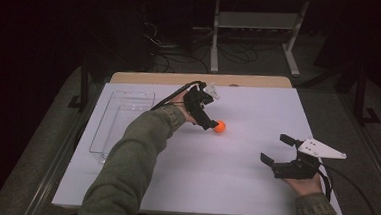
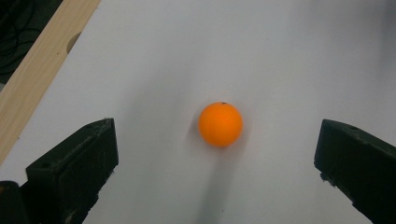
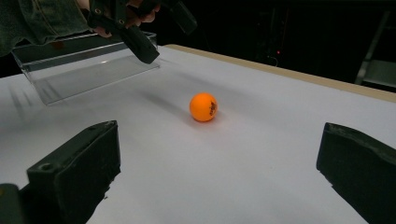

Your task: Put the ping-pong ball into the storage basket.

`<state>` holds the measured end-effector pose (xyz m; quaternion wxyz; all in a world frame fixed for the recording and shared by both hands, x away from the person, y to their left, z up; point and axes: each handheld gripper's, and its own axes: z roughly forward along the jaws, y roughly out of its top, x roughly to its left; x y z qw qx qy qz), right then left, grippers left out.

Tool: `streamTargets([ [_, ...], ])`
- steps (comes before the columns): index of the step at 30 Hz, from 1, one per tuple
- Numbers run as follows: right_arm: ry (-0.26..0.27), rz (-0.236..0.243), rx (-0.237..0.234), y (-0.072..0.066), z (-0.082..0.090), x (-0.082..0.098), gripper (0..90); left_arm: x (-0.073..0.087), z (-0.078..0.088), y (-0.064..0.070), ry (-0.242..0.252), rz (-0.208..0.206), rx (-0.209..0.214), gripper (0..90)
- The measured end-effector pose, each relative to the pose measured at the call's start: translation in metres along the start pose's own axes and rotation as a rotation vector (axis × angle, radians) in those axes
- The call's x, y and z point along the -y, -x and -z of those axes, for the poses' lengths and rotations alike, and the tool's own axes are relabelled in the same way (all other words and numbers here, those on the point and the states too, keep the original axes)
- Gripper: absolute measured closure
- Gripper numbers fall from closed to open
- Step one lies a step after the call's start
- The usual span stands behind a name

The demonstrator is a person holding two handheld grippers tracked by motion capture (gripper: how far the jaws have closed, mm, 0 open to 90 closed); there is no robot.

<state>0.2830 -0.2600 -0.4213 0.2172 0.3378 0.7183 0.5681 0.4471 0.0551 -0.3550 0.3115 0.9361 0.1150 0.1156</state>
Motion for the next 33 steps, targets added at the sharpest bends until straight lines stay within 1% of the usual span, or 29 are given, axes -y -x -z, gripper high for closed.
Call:
streamTargets([
  [8,-0.001,0.0,0.0,0.0,0.0,0.0,0.0,0.002,-0.008,0.0,-0.015,0.001,0.005,0.0],
  [12,-0.004,0.001,-0.002,0.0,-0.001,0.0,0.0,0.003,-0.013,0.001,-0.031,-0.005,0.011,0.0],
  [20,-0.004,0.0,-0.003,0.0,-0.001,0.0,0.0,0.004,-0.021,0.0,-0.03,-0.004,0.021,0.0],
  [21,-0.003,0.0,-0.003,0.0,-0.001,0.0,0.0,0.004,-0.021,0.0,-0.036,-0.005,0.023,0.0],
  [25,-0.004,-0.001,-0.003,0.0,-0.001,0.0,0.0,0.005,-0.024,0.0,-0.035,0.002,0.023,0.0],
  [33,-0.005,-0.002,-0.004,0.0,-0.001,0.0,0.0,0.007,-0.029,-0.001,-0.049,-0.004,0.028,0.0],
])
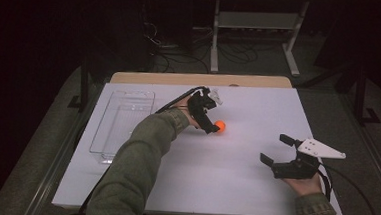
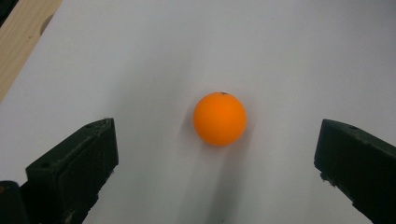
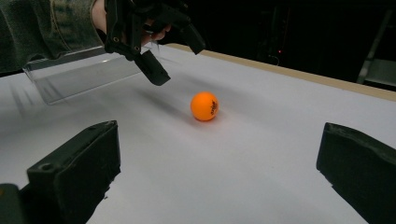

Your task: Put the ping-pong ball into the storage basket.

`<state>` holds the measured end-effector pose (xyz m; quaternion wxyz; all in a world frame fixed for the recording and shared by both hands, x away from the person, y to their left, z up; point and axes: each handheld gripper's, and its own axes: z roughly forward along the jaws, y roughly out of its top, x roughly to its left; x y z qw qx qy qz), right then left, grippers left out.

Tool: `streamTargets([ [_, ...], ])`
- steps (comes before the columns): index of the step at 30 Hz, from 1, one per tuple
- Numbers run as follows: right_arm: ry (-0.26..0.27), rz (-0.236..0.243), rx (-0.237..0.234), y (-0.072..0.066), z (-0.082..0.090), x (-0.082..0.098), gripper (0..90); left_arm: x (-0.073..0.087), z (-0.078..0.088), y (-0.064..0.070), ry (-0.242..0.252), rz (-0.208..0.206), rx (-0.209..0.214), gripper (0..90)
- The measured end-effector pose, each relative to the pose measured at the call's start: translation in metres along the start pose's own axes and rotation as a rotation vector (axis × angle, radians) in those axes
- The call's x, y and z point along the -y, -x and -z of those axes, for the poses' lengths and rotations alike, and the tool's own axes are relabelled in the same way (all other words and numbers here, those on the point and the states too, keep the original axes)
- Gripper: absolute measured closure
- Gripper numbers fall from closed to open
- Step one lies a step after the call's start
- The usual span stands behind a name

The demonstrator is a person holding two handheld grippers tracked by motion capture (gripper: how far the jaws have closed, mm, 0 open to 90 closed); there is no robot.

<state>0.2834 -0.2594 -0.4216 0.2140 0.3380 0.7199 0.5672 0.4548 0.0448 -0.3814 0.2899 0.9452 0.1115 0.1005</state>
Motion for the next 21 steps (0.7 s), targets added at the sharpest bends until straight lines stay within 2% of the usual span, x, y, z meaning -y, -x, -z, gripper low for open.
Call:
streamTargets([
  [21,-0.004,0.003,-0.004,0.0,-0.001,0.0,0.0,0.004,-0.016,-0.001,-0.015,-0.018,0.016,0.0],
])
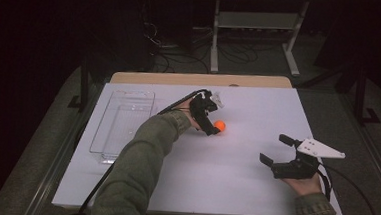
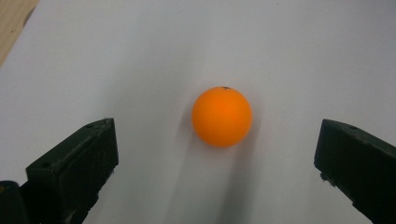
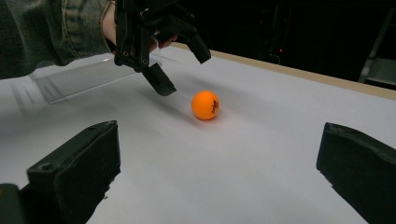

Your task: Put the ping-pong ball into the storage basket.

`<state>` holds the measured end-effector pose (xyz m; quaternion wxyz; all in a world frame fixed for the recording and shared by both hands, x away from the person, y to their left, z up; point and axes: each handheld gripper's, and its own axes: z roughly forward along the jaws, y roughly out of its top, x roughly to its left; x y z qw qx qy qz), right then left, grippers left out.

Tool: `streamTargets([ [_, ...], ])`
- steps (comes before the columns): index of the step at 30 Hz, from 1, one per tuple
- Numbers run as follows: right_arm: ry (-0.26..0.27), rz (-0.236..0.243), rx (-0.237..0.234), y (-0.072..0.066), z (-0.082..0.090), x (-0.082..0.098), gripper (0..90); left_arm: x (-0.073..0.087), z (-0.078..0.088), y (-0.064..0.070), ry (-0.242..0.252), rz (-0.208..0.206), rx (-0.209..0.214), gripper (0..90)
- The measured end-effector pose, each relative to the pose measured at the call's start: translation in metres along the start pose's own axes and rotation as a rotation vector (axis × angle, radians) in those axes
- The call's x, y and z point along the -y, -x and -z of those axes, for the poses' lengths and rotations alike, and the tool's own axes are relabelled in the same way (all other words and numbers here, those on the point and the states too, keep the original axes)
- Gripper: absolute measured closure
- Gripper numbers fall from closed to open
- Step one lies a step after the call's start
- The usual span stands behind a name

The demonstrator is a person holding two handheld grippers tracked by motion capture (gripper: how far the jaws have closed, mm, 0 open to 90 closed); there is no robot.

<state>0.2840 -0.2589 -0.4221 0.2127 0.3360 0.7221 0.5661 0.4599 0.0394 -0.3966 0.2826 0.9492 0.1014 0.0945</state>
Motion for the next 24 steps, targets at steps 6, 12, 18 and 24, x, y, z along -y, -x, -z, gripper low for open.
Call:
streamTargets([
  [6,0.002,-0.002,0.001,0.0,0.0,0.0,0.0,0.001,-0.006,-0.001,-0.015,-0.009,0.001,0.0],
  [12,0.003,-0.003,-0.001,0.0,0.0,0.0,0.0,0.001,-0.012,-0.003,-0.026,-0.008,0.006,0.0],
  [18,0.003,-0.004,-0.001,0.0,0.001,0.0,0.0,-0.002,-0.016,-0.002,-0.028,-0.021,0.024,0.0],
  [24,0.003,-0.004,-0.001,0.0,0.001,0.0,0.0,-0.005,-0.021,-0.001,-0.038,-0.031,0.038,0.0],
])
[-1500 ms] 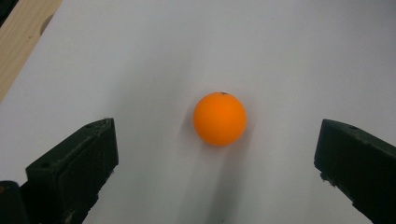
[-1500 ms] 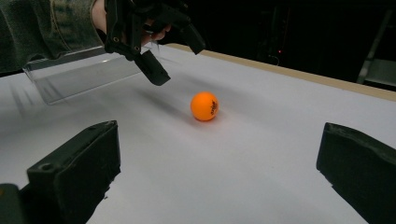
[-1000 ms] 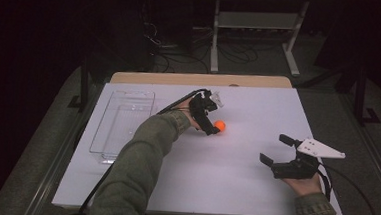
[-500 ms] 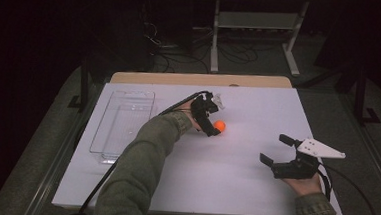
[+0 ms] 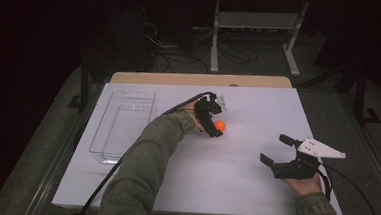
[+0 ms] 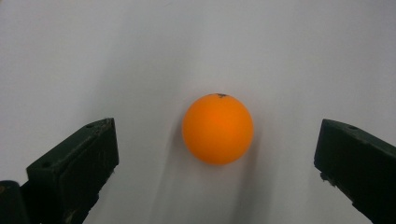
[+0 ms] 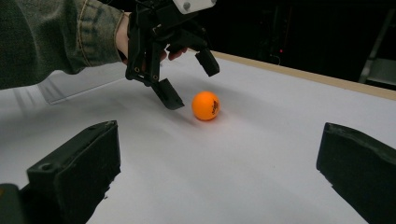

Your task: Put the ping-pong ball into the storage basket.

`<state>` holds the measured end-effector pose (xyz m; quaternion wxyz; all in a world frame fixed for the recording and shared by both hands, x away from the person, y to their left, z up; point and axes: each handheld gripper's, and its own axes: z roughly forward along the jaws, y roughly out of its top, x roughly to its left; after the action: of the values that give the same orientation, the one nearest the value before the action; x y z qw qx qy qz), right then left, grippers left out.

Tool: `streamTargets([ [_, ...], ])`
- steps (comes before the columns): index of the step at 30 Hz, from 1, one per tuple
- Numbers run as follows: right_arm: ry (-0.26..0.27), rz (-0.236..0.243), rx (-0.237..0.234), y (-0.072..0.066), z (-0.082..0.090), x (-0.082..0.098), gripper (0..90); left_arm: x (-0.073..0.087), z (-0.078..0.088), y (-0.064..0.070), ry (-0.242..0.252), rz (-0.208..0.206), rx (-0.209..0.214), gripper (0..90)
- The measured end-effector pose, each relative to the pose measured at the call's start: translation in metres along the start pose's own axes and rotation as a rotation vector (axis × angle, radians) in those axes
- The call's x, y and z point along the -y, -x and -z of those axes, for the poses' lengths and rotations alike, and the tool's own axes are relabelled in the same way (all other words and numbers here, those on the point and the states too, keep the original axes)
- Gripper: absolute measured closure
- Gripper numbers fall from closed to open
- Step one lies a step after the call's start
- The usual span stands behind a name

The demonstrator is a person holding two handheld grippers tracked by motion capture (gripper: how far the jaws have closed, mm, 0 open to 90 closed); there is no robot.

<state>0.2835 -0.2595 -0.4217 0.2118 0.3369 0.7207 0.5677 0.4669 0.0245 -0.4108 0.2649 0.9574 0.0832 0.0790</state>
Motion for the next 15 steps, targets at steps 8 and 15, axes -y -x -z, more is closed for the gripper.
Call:
streamTargets([
  [8,-0.002,-0.001,-0.001,0.0,0.0002,0.0002,0.0,-0.0012,-0.0083,0.0016,-0.025,-0.012,0.028,6.7],
  [15,-0.002,0.002,-0.004,-0.0003,0.0002,0.0002,0.0,-0.0022,-0.0092,0.0028,-0.04,-0.037,-0.017,21.9],
])
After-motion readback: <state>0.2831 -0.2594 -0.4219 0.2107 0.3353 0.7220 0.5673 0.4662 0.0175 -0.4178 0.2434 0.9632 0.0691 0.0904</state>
